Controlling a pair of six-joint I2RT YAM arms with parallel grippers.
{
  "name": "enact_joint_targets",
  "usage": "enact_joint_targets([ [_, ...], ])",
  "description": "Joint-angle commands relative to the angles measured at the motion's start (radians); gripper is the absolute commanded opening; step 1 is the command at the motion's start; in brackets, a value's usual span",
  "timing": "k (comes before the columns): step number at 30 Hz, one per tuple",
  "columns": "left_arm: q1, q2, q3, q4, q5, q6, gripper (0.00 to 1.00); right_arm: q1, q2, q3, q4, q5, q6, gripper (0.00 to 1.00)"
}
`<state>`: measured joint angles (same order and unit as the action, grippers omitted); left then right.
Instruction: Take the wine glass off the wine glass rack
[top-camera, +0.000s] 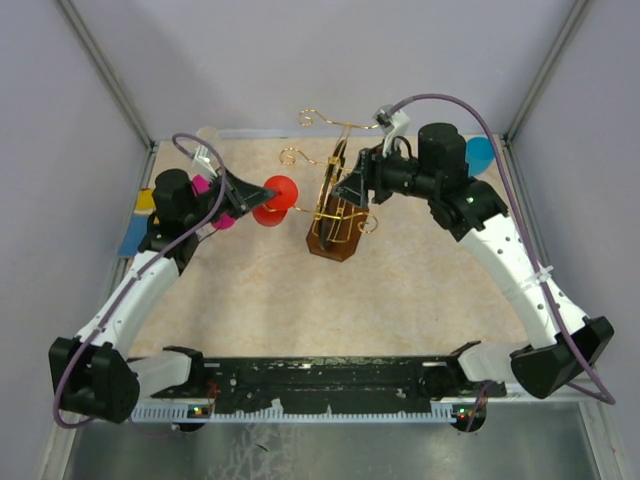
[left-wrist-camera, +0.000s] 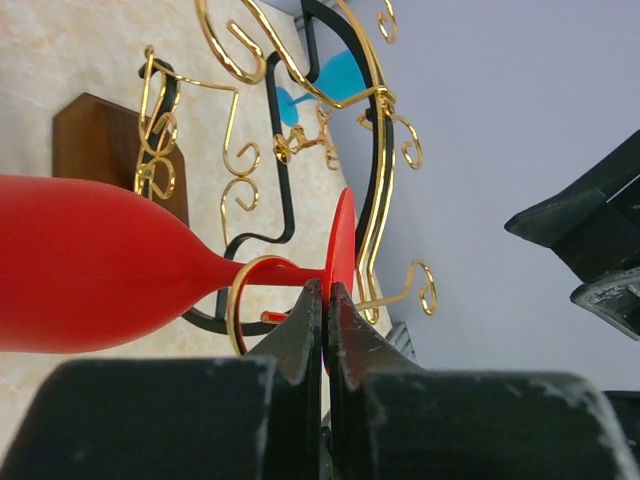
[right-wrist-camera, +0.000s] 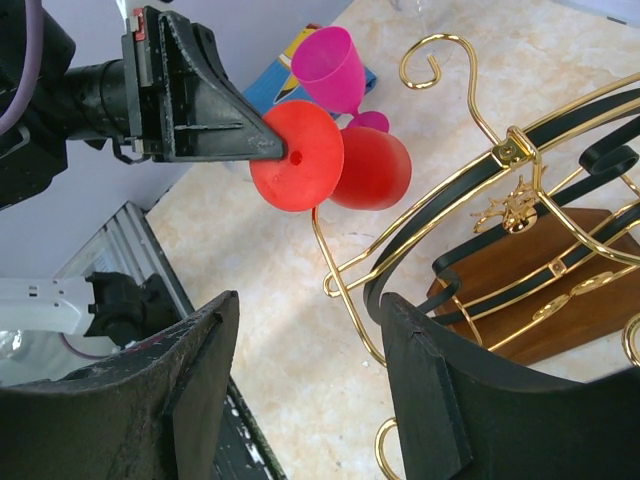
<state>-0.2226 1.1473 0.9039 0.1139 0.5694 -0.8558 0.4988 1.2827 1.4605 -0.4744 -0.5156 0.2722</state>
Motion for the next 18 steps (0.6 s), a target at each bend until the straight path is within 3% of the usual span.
enact_joint_targets([
  [1, 0.005, 0.025, 0.009, 0.17, 0.076, -0.081, 0.0, -0.013, -0.048, 0.035, 0.017, 0.014, -0.024, 0.59],
  [7, -0.004, -0.01, -0.007, 0.189, 0.166, -0.163, 0.0, -0.014, -0.049, 0.032, 0.021, 0.015, -0.021, 0.59],
  [18, -0.006, -0.226, -0.052, -0.015, 0.19, -0.211, 0.0, -0.014, -0.036, 0.028, 0.032, -0.009, 0.025, 0.59],
])
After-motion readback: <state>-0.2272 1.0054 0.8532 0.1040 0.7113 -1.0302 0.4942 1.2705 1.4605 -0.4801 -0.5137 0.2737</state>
